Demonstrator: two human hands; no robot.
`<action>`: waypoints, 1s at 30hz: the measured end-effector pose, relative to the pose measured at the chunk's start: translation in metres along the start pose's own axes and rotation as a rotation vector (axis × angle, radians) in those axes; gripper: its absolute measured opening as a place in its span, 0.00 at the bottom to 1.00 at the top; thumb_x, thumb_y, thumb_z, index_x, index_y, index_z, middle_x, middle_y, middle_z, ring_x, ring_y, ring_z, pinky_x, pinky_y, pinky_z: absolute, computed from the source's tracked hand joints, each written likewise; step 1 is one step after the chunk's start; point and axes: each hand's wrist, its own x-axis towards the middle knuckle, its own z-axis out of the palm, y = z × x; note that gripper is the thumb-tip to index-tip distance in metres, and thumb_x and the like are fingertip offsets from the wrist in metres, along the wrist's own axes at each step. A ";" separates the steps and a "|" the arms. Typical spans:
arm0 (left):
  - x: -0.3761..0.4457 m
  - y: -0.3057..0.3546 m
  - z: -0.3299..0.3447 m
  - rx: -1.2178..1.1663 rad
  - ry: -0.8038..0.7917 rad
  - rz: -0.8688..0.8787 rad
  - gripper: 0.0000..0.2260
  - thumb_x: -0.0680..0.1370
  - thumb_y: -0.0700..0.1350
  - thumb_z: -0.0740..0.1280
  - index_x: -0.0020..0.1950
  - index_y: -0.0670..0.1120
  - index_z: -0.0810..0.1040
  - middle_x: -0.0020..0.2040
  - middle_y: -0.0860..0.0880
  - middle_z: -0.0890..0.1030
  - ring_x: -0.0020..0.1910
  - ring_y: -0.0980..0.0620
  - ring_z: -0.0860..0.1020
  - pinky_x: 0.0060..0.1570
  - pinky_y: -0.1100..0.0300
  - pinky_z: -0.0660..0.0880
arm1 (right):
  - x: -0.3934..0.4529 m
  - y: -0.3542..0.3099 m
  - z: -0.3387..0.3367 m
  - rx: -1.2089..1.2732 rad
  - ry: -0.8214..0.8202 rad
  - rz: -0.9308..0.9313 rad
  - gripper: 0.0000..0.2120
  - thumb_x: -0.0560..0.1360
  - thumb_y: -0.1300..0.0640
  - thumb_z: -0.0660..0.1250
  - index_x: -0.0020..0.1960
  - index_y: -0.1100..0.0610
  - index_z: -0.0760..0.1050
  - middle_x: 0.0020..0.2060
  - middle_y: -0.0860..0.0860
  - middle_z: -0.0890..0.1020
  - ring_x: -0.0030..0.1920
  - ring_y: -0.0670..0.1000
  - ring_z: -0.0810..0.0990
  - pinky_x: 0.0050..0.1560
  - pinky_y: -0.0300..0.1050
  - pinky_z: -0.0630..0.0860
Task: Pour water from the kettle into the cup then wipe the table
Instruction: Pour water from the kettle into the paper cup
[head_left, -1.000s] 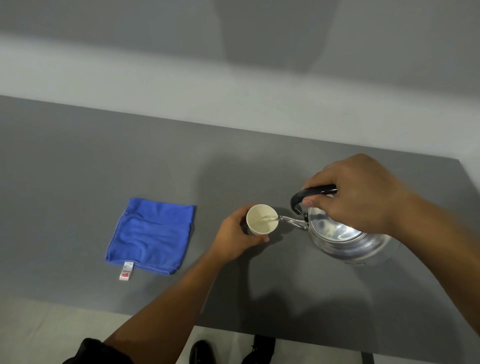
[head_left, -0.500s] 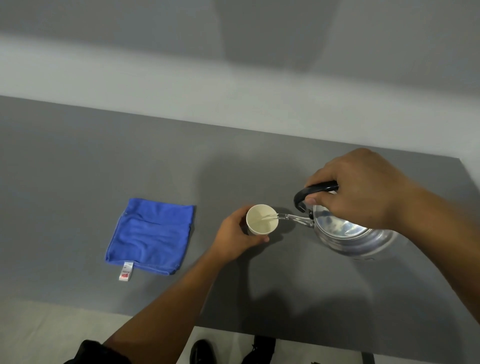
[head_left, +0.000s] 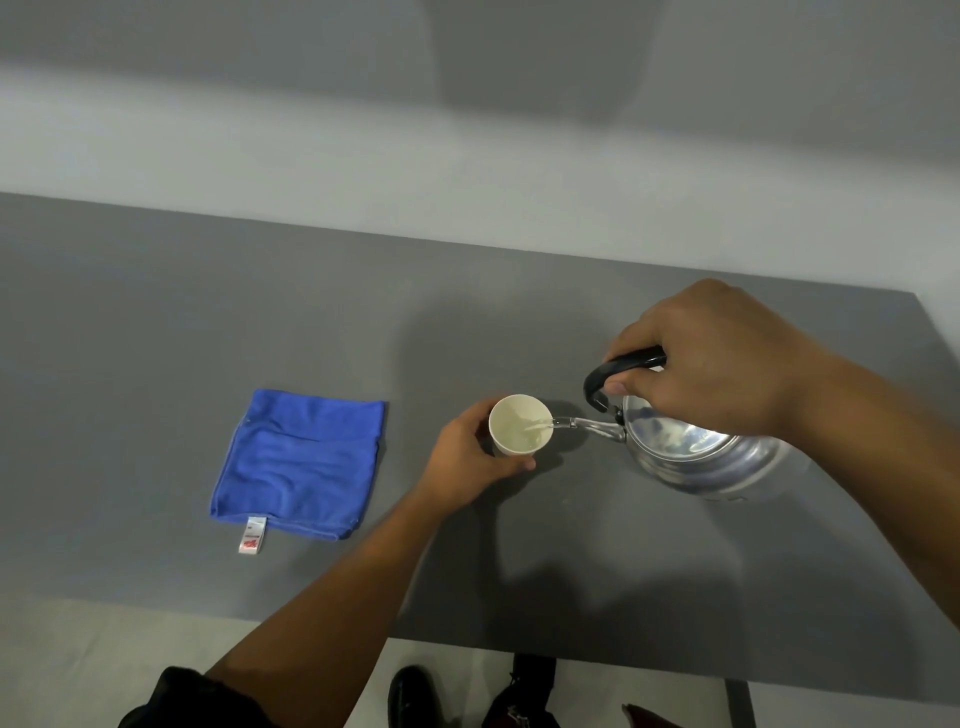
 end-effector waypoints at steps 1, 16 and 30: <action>0.000 0.000 0.000 0.000 0.001 -0.002 0.33 0.65 0.42 0.85 0.68 0.50 0.77 0.59 0.56 0.84 0.57 0.64 0.80 0.55 0.71 0.75 | 0.000 0.000 0.000 -0.001 0.001 0.000 0.07 0.72 0.44 0.70 0.47 0.42 0.85 0.36 0.46 0.86 0.39 0.50 0.81 0.42 0.52 0.79; 0.000 -0.001 0.001 0.007 0.002 0.006 0.32 0.64 0.42 0.85 0.62 0.59 0.77 0.56 0.61 0.84 0.55 0.64 0.81 0.53 0.73 0.74 | -0.002 -0.007 -0.009 0.004 -0.007 -0.014 0.08 0.71 0.44 0.68 0.45 0.43 0.85 0.34 0.44 0.85 0.38 0.49 0.81 0.41 0.52 0.80; 0.000 -0.001 0.001 0.019 0.005 0.019 0.32 0.64 0.43 0.85 0.62 0.59 0.77 0.55 0.62 0.84 0.55 0.64 0.81 0.52 0.74 0.73 | -0.001 -0.013 -0.013 -0.040 -0.006 -0.024 0.08 0.70 0.45 0.68 0.44 0.45 0.84 0.32 0.46 0.84 0.35 0.49 0.80 0.37 0.53 0.80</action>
